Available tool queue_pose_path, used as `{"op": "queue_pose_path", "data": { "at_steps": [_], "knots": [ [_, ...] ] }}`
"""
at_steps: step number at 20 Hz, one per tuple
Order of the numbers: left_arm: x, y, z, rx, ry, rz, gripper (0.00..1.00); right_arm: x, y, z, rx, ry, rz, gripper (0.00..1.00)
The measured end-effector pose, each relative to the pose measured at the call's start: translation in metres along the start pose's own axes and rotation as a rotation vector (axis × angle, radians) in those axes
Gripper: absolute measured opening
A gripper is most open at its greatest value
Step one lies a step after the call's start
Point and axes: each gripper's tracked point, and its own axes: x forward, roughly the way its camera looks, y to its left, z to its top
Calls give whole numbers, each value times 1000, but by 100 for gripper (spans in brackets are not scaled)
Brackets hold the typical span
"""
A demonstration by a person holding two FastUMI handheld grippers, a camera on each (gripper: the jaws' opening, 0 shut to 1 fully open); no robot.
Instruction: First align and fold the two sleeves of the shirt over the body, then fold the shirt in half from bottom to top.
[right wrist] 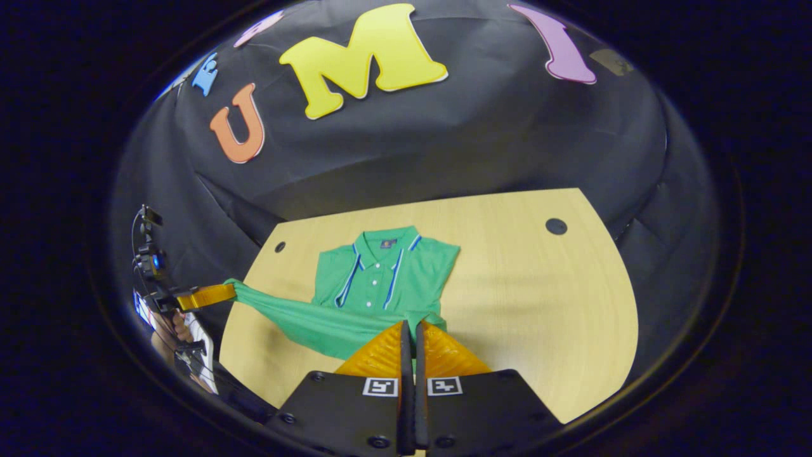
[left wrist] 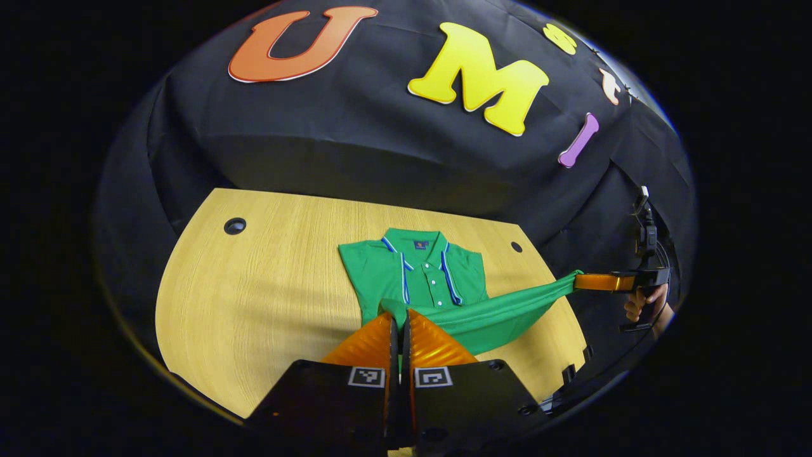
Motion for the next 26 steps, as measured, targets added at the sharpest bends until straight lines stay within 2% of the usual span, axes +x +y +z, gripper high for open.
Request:
{"op": "queue_pose_path", "data": {
  "at_steps": [7,12,16,21,22,23,26],
  "knots": [
    [59,30,61,-26,-59,23,3,68,-2,66,-86,-53,-19,2],
    [109,48,78,54,-82,51,4,129,-16,92,-107,-92,-61,2],
    [162,69,76,30,-116,79,3,184,-35,89,-62,-70,-66,2],
    [225,94,50,74,-54,111,3,250,-57,77,-50,-50,-74,2],
    [235,96,45,80,-38,115,0,260,-58,74,-58,-46,-79,2],
    [241,99,41,83,-30,120,4,269,-61,70,-67,-38,-85,2],
    [257,109,41,87,-51,146,4,282,-65,63,-75,-38,-105,2]
  ]
}}
